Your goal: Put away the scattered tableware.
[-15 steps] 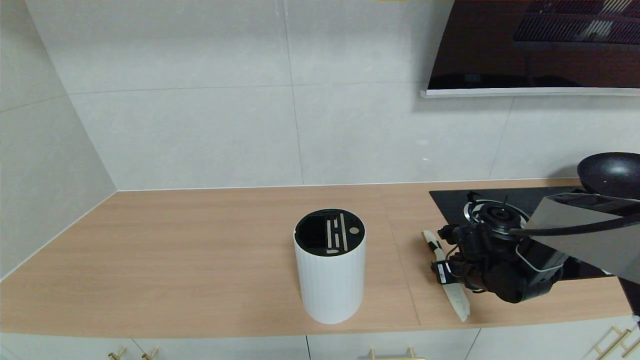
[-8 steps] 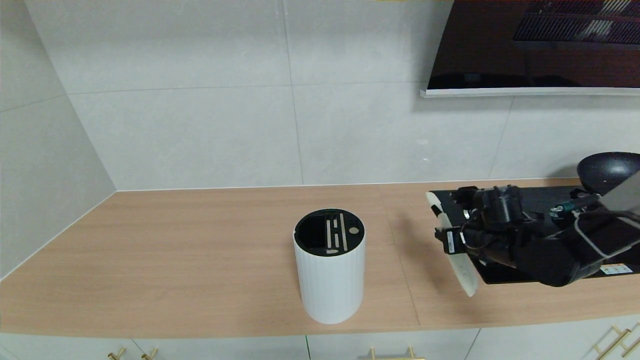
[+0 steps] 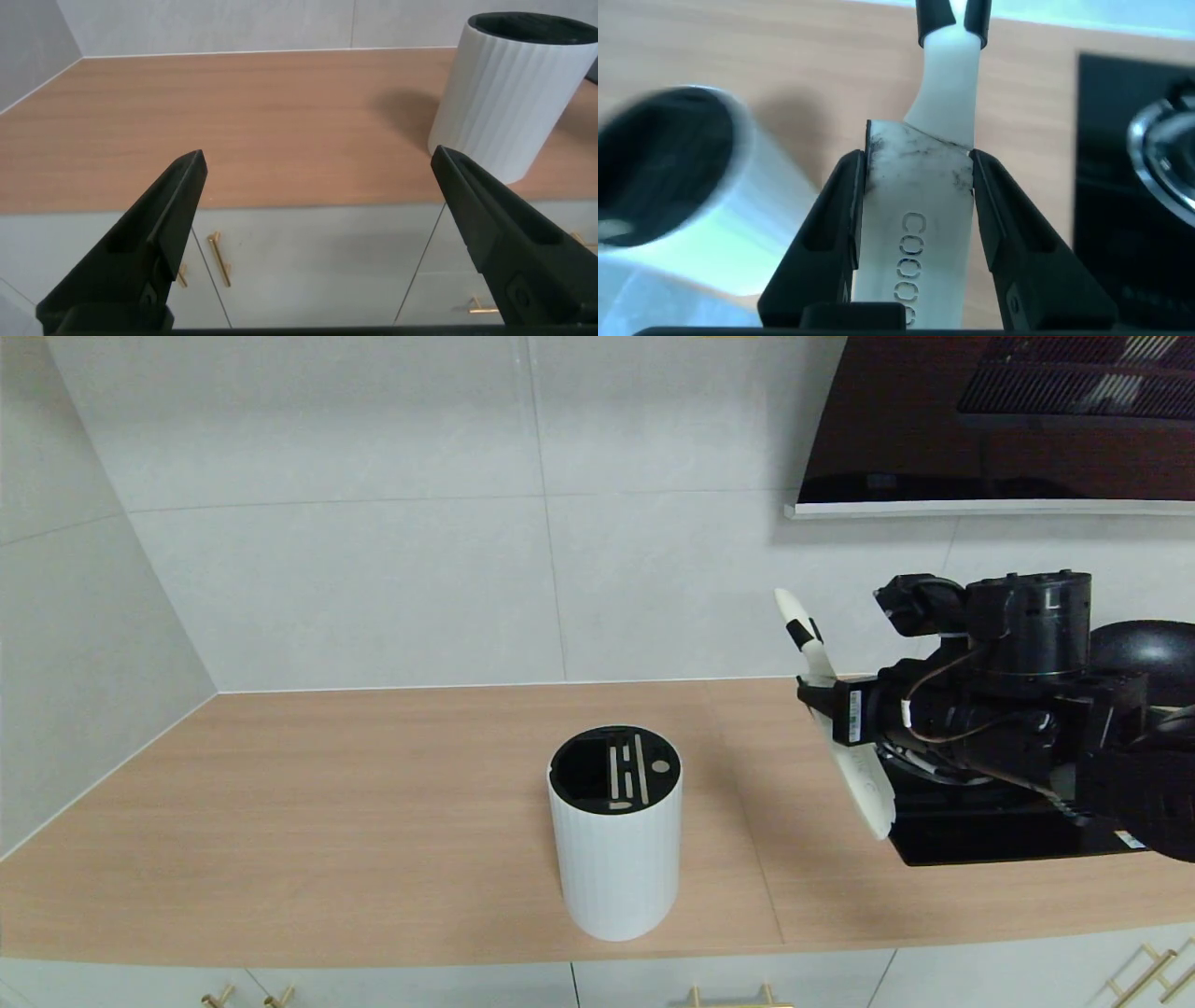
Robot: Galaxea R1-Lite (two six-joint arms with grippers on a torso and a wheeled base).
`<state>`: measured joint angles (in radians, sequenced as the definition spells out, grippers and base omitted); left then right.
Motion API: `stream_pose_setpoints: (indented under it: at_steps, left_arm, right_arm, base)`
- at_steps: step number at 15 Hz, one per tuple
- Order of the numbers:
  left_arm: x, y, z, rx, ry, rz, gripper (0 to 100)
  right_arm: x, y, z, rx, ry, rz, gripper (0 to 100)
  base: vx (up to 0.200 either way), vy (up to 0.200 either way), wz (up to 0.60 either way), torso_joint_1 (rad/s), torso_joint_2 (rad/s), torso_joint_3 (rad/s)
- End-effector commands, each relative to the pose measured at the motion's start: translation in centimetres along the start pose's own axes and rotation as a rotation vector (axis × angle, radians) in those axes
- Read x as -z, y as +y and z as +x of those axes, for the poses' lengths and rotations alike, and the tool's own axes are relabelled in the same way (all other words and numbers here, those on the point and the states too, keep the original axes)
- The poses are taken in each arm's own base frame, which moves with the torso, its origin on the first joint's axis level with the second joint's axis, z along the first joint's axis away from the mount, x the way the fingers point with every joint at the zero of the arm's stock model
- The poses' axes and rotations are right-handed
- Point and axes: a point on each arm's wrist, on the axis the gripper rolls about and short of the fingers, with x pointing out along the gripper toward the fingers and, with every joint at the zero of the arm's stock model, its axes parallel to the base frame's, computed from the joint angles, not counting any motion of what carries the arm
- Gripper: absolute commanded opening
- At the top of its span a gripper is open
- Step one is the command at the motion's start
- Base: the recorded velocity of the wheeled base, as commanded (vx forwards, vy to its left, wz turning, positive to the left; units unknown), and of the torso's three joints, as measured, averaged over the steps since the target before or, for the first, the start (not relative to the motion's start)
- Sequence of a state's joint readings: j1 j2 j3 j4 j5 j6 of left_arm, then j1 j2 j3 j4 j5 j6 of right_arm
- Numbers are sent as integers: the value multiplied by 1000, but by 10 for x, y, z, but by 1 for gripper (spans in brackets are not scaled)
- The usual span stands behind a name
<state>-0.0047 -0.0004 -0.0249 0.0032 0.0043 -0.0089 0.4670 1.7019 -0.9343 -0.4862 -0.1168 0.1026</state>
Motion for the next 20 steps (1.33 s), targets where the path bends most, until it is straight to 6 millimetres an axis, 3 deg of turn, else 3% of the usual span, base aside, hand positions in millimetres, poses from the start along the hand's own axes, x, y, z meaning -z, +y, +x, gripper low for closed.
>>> stream_pose_setpoints:
  at_steps: [1,3,4,6,7,8,10,12,14,16,18,20]
  left_arm:
    - [-40,0,-13,9,-108,-44,100]
    - [-79,-1,-4,102,18,-44,100]
    - [-103,-2,10,151,79,-46,100]
    - [-152,-7,63,201,198,-55,100]
    - [-165,-10,89,233,242,-60,100]
    - [-169,-11,99,249,258,-63,100]
    - [-186,-28,163,426,293,-157,100]
    - [-184,-63,201,598,338,-368,100]
    - [-168,-91,228,678,388,-410,100]
    - [-157,-107,240,719,397,-455,100]
    - [-146,-148,260,841,340,-583,100]
    - [-126,-162,265,869,345,-605,100]
  right_arm:
    - [-9,12,-17,-43,-44,-7,0]
    - [-11,27,-25,-96,-56,-19,0]
    - [-12,32,-25,-112,-60,-23,0]
    - [-18,38,-19,-133,-76,-25,0]
    - [-22,40,-18,-139,-88,-23,0]
    - [-24,42,-18,-144,-94,-23,0]
    - [-24,53,-19,-176,-97,-25,0]
    - [-15,71,-22,-229,-72,-42,0]
    - [-1,80,-19,-247,-29,-63,0]
    - [4,83,-16,-251,-16,-70,0]
    - [0,90,-19,-275,-71,-58,0]
    - [4,100,-24,-273,-79,-61,0]
  base:
    - [0,0,0,0,0,0]
    - [0,0,0,0,0,0]
    - [0,0,0,0,0,0]
    - [0,0,0,0,0,0]
    - [0,0,0,0,0,0]
    - [0,0,0,0,0,0]
    - [0,0,0,0,0,0]
    - [0,0,0,0,0,0]
    - [0,0,0,0,0,0]
    - [0,0,0,0,0,0]
    - [0,0,0,0,0,0]
    - [0,0,0,0,0,0]
